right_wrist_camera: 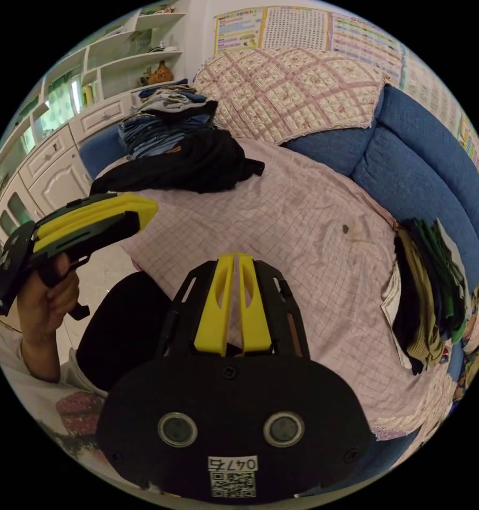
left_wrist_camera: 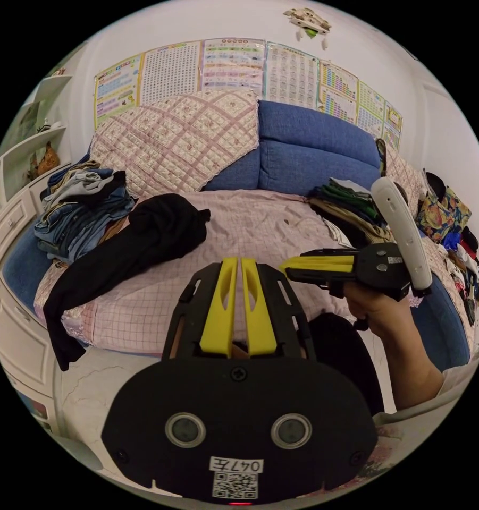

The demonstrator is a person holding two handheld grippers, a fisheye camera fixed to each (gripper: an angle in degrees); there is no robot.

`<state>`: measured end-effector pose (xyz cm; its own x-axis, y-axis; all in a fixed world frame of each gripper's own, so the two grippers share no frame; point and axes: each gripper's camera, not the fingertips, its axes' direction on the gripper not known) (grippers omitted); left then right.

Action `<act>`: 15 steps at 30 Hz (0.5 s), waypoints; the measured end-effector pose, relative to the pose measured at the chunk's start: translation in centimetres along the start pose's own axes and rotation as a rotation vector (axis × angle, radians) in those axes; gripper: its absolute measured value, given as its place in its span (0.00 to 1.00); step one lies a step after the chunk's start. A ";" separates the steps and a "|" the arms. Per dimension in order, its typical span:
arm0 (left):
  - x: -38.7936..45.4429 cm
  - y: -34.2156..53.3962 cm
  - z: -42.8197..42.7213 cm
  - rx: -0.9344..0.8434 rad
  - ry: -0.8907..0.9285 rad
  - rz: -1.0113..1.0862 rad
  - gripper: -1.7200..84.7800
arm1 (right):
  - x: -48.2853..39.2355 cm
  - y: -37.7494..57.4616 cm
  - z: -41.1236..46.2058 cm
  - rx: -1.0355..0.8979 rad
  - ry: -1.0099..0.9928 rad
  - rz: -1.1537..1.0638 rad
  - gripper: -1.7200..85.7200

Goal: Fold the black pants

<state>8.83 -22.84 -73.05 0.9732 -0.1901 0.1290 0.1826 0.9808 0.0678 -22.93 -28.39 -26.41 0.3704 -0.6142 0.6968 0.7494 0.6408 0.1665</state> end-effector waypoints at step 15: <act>-0.7 -4.6 -8.1 0.093 0.085 -0.009 0.01 | 4.4 0.3 -7.9 0.394 -0.230 -0.079 0.01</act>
<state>8.44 -26.92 -81.52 0.9806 -0.1912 0.0438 0.1820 0.9701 0.1606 -16.77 -34.52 -28.82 0.1562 -0.5784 0.8006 0.4881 0.7499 0.4465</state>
